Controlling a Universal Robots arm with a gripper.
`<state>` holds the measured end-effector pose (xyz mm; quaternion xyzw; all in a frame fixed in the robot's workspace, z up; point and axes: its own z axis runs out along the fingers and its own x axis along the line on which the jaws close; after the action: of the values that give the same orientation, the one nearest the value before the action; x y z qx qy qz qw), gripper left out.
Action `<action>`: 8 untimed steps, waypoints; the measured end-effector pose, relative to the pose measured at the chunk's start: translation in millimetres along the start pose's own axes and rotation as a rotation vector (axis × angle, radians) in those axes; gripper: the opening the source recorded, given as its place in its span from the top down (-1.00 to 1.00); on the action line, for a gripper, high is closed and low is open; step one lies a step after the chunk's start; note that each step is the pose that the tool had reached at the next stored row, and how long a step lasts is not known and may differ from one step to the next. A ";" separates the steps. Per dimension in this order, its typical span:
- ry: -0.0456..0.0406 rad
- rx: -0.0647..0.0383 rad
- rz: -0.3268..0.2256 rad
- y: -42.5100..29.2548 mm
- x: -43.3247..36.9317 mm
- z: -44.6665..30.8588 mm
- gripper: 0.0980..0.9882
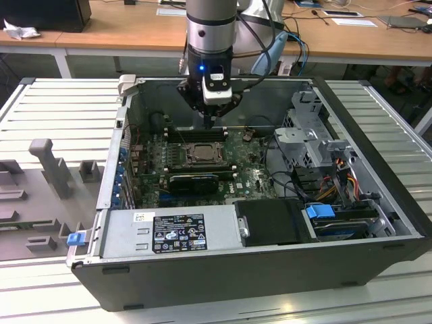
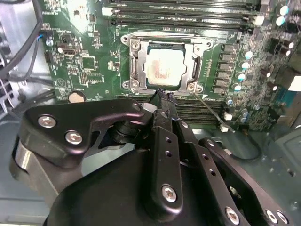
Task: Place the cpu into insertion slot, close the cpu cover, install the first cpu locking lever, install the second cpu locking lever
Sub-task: 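Install the first cpu locking lever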
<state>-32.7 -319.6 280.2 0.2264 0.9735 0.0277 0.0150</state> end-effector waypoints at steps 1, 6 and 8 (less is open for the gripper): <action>0.0005 0.000 -0.016 0.0 0.0 0.1 0.98; 0.0040 -0.002 -0.075 0.0 0.0 0.2 0.98; 0.0069 -0.002 -0.123 0.0 0.0 0.1 0.98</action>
<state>-32.7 -319.6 280.0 0.1662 0.9856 0.0287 0.0136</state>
